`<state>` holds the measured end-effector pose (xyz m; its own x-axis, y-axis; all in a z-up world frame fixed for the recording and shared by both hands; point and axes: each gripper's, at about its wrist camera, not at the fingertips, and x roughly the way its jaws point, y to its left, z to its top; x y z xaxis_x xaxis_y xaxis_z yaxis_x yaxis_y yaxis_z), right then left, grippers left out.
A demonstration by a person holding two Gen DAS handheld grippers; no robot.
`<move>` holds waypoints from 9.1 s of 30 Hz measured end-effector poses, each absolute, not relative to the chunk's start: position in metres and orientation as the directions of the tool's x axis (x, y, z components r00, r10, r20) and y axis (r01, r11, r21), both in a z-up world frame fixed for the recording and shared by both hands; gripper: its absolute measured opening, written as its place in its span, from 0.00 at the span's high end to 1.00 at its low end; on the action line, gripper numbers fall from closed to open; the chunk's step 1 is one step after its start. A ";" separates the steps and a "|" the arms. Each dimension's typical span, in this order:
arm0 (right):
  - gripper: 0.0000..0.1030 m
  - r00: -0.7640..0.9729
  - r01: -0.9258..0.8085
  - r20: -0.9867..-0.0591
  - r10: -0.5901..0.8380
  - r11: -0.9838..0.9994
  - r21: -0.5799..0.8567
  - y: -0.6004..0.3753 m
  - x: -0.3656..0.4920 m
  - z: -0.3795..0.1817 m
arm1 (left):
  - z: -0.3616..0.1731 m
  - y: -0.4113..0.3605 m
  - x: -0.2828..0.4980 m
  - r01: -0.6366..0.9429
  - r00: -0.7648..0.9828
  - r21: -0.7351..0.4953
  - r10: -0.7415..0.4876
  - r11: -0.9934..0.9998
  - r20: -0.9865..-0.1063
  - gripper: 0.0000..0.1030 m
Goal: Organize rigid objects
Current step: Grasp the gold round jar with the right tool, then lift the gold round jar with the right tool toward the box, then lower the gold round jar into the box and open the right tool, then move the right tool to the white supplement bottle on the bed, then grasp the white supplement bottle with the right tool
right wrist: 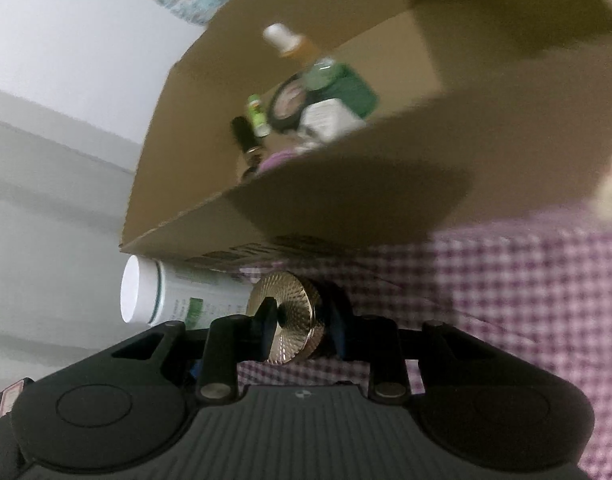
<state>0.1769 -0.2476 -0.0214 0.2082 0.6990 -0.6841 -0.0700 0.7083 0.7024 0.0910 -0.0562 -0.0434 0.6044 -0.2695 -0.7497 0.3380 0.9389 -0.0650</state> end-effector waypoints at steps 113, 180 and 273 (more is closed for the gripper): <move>0.53 0.493 -0.029 -0.613 0.618 0.715 0.698 -0.300 0.114 0.071 | 0.063 -0.097 0.069 0.420 0.696 -0.072 -0.373 0.904 -0.614 0.46; 0.40 0.548 -0.207 -0.599 0.584 0.788 0.579 -0.304 0.199 0.129 | 0.070 -0.095 0.135 0.340 0.675 -0.152 -0.354 0.928 -0.648 0.03; 0.61 0.406 -0.343 -0.511 0.758 0.645 0.683 -0.192 0.100 0.148 | 0.086 0.009 0.060 0.155 0.815 -0.074 -0.170 0.985 -0.554 0.49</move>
<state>0.1000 -0.1924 0.1485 0.4065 0.7577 -0.5106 -0.3432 0.6445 0.6832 0.0597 0.0089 0.0861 0.8153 -0.1701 -0.5536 0.1549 0.9851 -0.0745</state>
